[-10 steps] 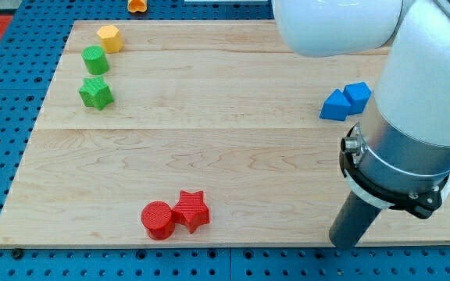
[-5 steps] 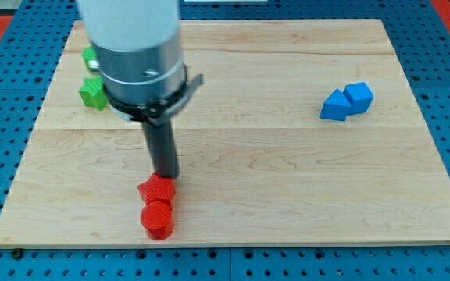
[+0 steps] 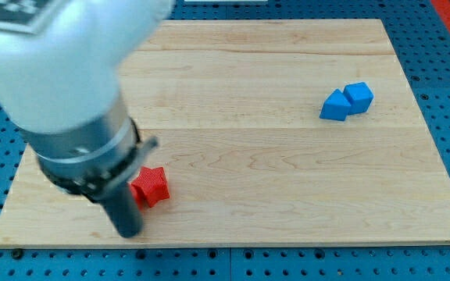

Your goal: Move the red blocks below the green star

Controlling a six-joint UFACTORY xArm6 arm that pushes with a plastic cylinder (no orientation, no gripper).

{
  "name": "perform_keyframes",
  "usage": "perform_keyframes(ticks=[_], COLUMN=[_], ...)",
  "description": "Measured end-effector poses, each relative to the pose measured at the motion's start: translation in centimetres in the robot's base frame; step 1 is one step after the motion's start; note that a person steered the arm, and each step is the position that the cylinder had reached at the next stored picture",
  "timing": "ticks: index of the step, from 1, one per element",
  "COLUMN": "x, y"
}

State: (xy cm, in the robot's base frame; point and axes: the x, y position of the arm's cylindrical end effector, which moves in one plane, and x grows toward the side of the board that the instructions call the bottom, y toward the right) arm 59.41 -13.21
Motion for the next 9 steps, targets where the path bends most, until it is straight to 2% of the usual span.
perform_keyframes(ticks=[1, 2, 3, 5, 6, 7, 8, 9], x=[-0.5, -0.4, -4.1, -12.6, -13.0, -8.5, 0.8, 0.6], y=[2.7, 8.5, 6.7, -2.0, 0.2, 7.3, 7.4, -0.6])
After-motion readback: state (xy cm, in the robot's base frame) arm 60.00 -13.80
